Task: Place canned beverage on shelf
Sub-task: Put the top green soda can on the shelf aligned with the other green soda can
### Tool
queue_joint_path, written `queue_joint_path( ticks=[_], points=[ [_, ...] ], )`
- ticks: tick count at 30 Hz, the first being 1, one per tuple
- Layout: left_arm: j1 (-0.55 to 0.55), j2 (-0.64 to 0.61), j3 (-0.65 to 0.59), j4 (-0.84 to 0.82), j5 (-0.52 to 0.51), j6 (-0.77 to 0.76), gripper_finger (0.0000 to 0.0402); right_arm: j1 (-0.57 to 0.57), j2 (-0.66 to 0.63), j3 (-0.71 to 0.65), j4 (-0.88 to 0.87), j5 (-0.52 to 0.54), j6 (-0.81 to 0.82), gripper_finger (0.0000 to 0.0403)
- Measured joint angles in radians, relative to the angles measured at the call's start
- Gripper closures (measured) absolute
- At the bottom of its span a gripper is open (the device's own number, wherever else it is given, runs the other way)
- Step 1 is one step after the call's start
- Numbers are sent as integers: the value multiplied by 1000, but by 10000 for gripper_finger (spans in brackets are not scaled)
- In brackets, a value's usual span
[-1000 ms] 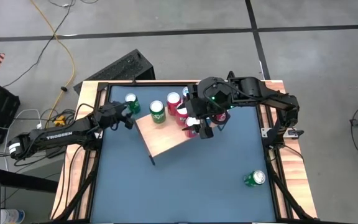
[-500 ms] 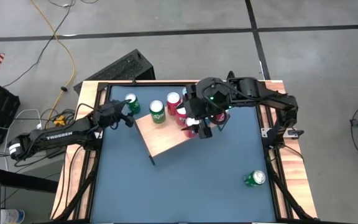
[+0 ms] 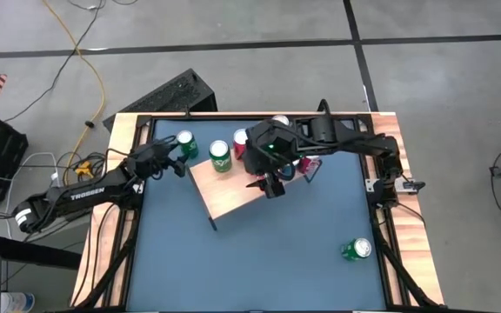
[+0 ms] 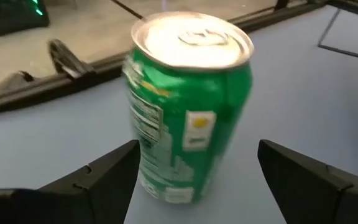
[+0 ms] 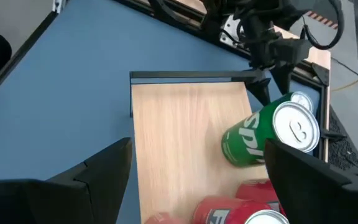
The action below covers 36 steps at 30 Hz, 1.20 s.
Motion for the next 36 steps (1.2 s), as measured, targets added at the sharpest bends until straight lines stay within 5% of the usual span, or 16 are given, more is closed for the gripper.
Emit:
queue_joint_path(
  ticks=[19,36],
  points=[
    [4,15,39,62,-33,95,93,0,2,0,39,0,-19,55],
    [70,252,39,249,69,145,93,0,13,0,50,-2,-63,55]
  ],
)
